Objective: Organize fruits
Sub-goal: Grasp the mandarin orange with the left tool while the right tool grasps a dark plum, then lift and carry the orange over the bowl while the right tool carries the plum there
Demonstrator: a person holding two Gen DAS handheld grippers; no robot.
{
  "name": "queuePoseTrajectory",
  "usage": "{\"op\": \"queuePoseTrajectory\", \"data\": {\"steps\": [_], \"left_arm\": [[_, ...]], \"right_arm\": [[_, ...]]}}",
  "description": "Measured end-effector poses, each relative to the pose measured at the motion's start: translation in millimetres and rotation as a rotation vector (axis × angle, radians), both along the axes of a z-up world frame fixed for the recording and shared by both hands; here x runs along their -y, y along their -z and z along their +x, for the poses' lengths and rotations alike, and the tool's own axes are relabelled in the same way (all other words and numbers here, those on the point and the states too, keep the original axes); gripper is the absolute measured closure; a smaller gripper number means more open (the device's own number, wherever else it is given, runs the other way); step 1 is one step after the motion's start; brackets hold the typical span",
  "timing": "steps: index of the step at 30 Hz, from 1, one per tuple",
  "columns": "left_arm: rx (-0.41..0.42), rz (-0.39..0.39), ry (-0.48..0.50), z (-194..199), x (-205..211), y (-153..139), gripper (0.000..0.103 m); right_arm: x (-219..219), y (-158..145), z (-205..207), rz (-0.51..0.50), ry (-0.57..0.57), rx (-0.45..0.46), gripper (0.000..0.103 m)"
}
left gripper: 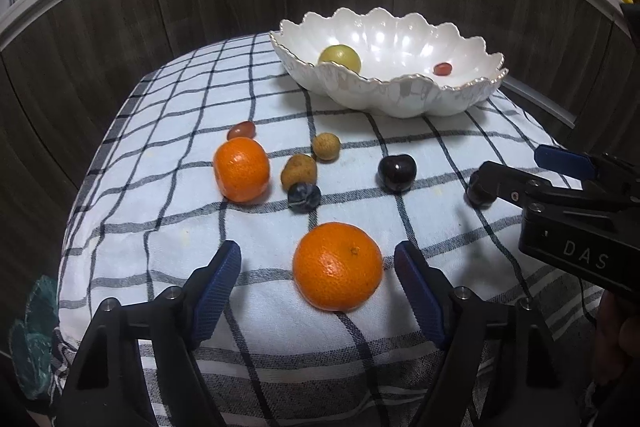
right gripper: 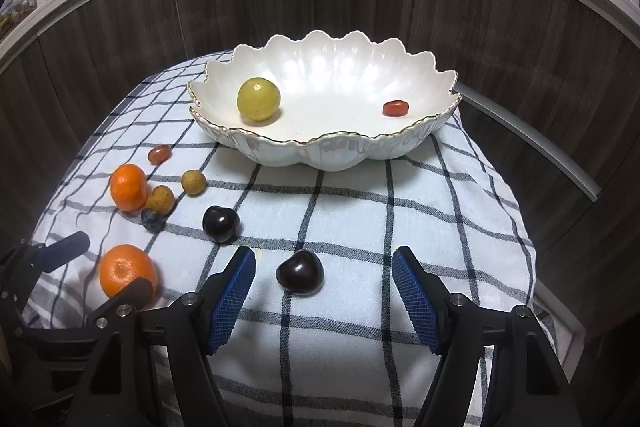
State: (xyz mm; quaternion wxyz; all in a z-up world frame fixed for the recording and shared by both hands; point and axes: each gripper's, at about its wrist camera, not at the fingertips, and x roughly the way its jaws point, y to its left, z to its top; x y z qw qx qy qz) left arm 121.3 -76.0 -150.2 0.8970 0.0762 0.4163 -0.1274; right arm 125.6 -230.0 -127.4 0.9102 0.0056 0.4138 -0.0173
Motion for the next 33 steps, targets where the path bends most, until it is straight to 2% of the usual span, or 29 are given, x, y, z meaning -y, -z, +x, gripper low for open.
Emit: {"op": "queuePoseTrajectory", "data": {"steps": [4, 11, 20, 24, 26, 33], "left_arm": [[-0.002, -0.003, 0.013, -0.1, 2.1, 1.4, 0.030], [-0.035, -0.019, 0.019, 3.9, 0.8, 7.4, 0.042], [-0.058, -0.022, 0.040, 4.8, 3.9, 12.5, 0.057], [-0.060, -0.027, 0.041, 5.0, 4.2, 12.1, 0.057], [-0.060, -0.030, 0.040, 4.6, 3.3, 12.0, 0.058], [-0.061, -0.032, 0.037, 4.9, 2.8, 11.2, 0.058]], "right_arm": [[-2.0, 4.3, 2.4, -0.004, -0.007, -0.014, 0.031], [-8.9, 11.2, 7.5, -0.018, -0.027, -0.034, 0.033], [-10.2, 22.3, 14.6, -0.019, -0.030, -0.072, 0.056], [-8.4, 26.8, 16.6, -0.001, -0.030, -0.094, 0.064], [-8.3, 26.8, 16.9, 0.012, -0.039, -0.094, 0.073], [-5.3, 24.1, 16.2, 0.030, -0.035, -0.085, 0.073]]}}
